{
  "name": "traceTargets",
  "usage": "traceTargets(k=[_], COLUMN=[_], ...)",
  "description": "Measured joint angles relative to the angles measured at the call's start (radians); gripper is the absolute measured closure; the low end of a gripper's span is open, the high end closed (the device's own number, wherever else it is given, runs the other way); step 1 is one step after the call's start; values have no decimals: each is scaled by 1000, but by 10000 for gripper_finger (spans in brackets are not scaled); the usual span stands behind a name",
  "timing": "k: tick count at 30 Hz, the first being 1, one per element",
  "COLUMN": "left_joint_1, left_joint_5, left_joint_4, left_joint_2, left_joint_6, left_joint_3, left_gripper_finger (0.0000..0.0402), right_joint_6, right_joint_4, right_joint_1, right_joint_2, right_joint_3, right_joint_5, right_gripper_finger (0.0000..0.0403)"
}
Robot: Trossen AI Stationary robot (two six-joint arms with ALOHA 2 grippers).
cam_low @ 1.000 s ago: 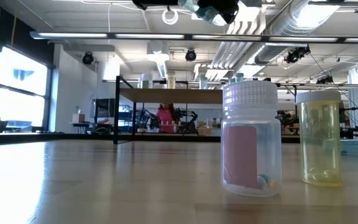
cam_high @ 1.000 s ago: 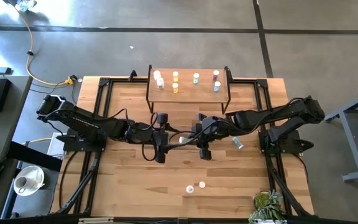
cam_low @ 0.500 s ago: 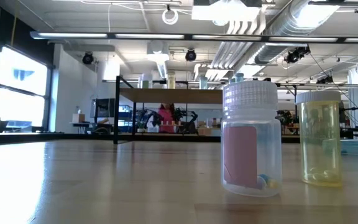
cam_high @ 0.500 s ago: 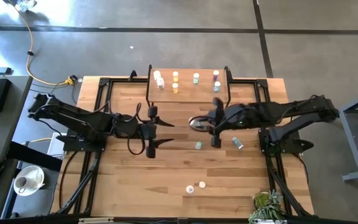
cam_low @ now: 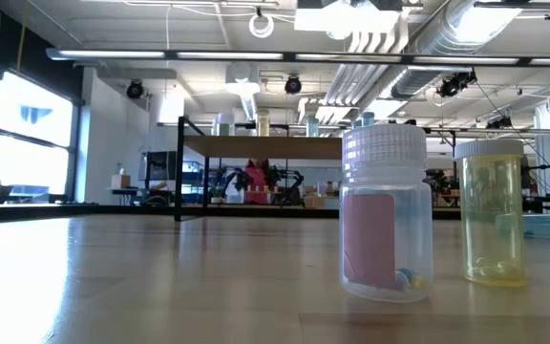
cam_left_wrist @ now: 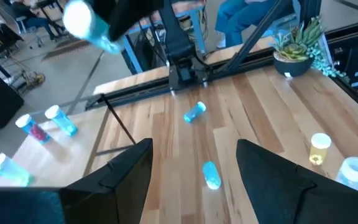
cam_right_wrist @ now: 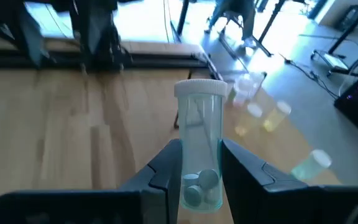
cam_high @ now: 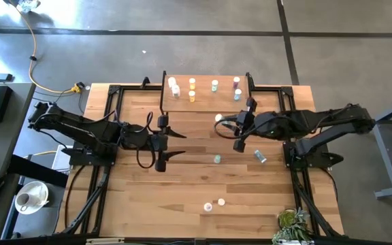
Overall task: Pick and place medicine bottles onto shelf by color
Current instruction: Put the bottom green pill bottle on the shelf aligned with the other green pill bottle
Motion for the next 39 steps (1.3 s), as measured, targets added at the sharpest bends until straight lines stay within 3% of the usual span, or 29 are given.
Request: traceTargets(k=[6, 13, 27, 39], left_joint_1=[0, 0, 0, 0], left_joint_5=[0, 0, 0, 0], left_joint_4=[-7, -10, -21, -19], left_joint_2=[0, 0, 0, 7], left_joint_6=[-9, -17, -17, -21], left_joint_3=[0, 0, 0, 0], left_gripper_finger=[181, 181, 181, 181], right_joint_6=[10, 4, -22, -34], right_joint_4=[107, 376, 1073, 1337], right_joint_1=[-43, -99, -165, -161], right_joint_2=[-7, -33, -24, 96], right_joint_3=[-152, -335, -673, -720], right_joint_5=[2, -31, -37, -37], right_gripper_finger=[318, 318, 318, 318])
